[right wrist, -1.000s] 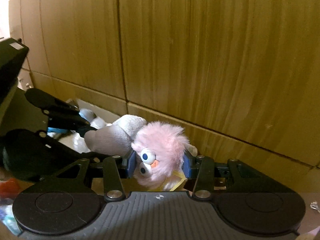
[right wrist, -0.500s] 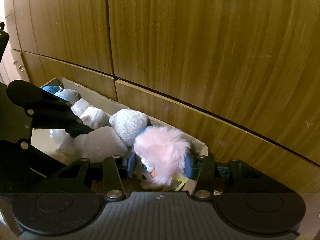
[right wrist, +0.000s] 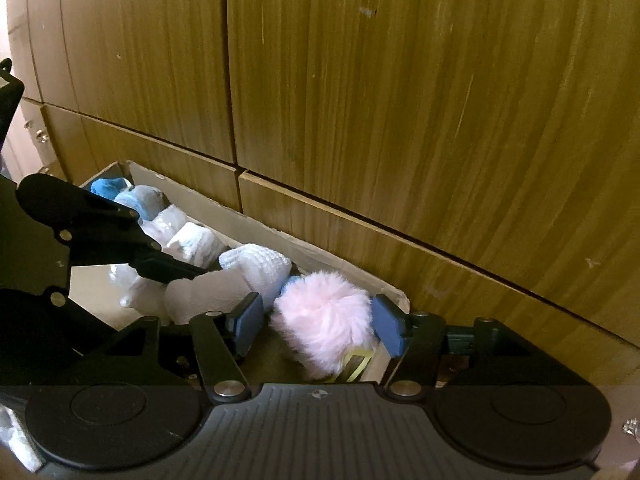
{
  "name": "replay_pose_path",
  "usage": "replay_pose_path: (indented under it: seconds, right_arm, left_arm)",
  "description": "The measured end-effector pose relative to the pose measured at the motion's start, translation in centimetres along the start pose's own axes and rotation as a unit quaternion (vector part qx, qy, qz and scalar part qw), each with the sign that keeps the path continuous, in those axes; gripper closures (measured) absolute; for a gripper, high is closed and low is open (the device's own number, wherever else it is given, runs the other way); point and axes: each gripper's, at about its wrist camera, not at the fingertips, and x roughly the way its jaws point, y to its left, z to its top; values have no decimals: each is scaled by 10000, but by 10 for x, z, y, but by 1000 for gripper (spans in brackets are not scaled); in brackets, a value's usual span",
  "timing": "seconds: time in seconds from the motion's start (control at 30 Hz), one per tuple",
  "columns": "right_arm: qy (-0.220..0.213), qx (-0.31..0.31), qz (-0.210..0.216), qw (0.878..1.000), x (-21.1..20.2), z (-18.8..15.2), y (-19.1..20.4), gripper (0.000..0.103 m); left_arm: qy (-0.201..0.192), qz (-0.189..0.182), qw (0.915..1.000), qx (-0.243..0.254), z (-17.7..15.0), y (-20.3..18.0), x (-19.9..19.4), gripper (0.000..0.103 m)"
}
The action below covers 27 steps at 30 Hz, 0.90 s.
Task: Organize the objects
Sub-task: 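Open both tools to release the pink toy and grey sock in the tray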
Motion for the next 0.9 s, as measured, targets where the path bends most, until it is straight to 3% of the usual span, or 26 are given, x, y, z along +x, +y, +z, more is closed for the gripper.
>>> replay_pose_path:
  seconds: [0.23,0.43,0.63,0.9]
  right_arm:
    - [-53,177,-45,9998,-13,0,3,32]
    - [17,189,-142,9997,-16,4,8,30]
    - [44,303,-268,9992,-24,6,10,24]
    - [66,597,-449,9972,-43,4,17,18]
  left_arm:
    - [-44,103,9999,-87,-7,-6,-11,37]
    - [-33,207,9997,-154,5,-4,10,33]
    - [-94,370,9988,-311,7,9,-25,21]
    - [-214,585,9960,-645,-4,21,-57,15]
